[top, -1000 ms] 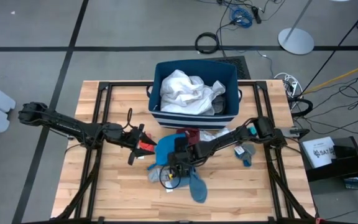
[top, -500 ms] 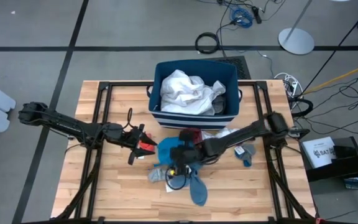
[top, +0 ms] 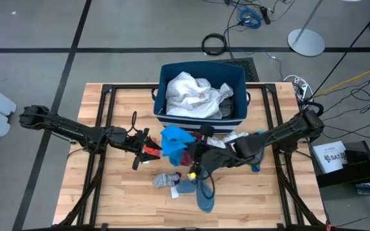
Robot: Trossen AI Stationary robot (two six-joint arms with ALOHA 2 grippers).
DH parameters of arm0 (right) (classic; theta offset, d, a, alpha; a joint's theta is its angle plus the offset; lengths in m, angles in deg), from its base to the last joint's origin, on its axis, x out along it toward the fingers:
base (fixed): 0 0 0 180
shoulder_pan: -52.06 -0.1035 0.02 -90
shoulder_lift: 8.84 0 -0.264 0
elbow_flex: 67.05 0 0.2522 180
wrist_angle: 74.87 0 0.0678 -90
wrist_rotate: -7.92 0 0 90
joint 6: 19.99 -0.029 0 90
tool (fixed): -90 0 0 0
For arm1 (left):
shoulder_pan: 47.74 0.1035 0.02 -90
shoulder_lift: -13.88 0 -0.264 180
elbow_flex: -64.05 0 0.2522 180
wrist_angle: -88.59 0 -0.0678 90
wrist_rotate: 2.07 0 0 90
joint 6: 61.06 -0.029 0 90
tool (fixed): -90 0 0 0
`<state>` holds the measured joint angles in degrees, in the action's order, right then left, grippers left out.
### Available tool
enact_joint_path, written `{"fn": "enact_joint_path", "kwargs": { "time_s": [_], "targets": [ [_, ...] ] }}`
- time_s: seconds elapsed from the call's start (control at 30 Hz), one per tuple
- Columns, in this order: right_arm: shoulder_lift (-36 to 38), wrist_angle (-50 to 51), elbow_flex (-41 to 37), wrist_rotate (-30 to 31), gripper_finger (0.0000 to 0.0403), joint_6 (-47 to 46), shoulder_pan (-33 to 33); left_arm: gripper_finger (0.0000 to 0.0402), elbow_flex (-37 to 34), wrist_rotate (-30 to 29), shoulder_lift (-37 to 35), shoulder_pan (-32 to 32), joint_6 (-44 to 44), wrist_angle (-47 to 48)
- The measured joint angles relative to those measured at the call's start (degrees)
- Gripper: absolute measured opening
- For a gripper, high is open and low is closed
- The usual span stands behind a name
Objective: Sort clothes
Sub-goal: Put the light blue underwear into the blue laundry organizer
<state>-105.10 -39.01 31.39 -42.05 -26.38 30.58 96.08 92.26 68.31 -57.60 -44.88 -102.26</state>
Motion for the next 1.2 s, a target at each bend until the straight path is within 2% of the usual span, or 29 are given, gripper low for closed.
{"fn": "enact_joint_path", "kwargs": {
  "time_s": [0.4, 0.57, 0.7, 0.8, 0.93, 1.1, 1.2],
  "targets": [
    [10.03, -4.03, 0.00, 11.41, 0.0008, 12.12, -0.19, 0.0215, 0.00, -0.01, -0.02, 0.00, -0.01, 0.06],
    [14.46, -8.13, 0.11, 11.50, 0.0008, 18.20, 4.01, 0.0215, 0.00, 0.01, -0.02, 0.02, -0.01, -0.11],
    [16.29, -3.27, 0.13, 11.21, 0.0008, 17.95, 10.17, 0.0215, 0.00, -0.01, -0.02, 0.03, -0.01, -0.13],
    [17.09, 3.57, 0.13, 10.07, 0.0008, 13.25, 15.66, 0.0215, 0.00, 0.01, 0.00, 0.02, 0.01, -0.15],
    [16.79, 14.91, 0.11, 2.89, 0.0008, 5.17, 23.22, 0.0215, 0.00, -0.01, -0.02, 0.02, -0.01, -0.19],
    [16.43, 27.87, 0.11, 1.65, 0.0008, -2.39, 32.73, 0.0215, 0.00, 0.01, 0.00, 0.01, 0.01, -0.17],
    [16.20, 32.45, 0.09, -5.56, 0.0008, -5.32, 37.88, 0.0215, 0.00, 0.00, -0.01, 0.02, 0.01, -0.17]
  ]
}}
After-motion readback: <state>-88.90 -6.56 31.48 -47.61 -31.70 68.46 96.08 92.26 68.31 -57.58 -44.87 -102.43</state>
